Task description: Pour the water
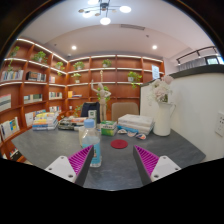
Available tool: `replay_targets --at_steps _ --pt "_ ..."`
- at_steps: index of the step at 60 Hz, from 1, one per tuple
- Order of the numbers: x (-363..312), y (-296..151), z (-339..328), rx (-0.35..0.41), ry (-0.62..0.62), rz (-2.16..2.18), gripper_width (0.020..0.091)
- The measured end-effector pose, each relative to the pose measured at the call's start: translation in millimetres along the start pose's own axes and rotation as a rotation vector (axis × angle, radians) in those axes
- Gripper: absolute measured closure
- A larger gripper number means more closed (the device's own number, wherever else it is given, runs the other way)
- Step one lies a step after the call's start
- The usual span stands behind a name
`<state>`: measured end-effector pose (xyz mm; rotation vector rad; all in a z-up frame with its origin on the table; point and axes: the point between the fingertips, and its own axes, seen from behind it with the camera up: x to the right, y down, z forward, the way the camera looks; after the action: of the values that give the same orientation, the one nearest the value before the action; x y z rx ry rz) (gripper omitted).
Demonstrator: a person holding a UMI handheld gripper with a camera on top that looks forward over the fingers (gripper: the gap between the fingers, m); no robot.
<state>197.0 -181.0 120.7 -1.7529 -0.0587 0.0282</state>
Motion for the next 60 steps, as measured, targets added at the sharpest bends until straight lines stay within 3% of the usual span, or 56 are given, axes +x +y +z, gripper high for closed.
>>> replay_targets --at_steps 12,31,39,45,60 --pt "-66 10 36 0.024 -0.085 -0.005 0.028" --pt "-81 7 102 0.024 -0.041 0.002 0.0295" --pt "-80 15 123 -0.001 -0.04 -0.018 0.0419" --pt "-76 18 129 -0.004 -0.023 -0.02 0.0639" --pt "-75 21 130 -0.022 -0.022 -0.022 0.08"
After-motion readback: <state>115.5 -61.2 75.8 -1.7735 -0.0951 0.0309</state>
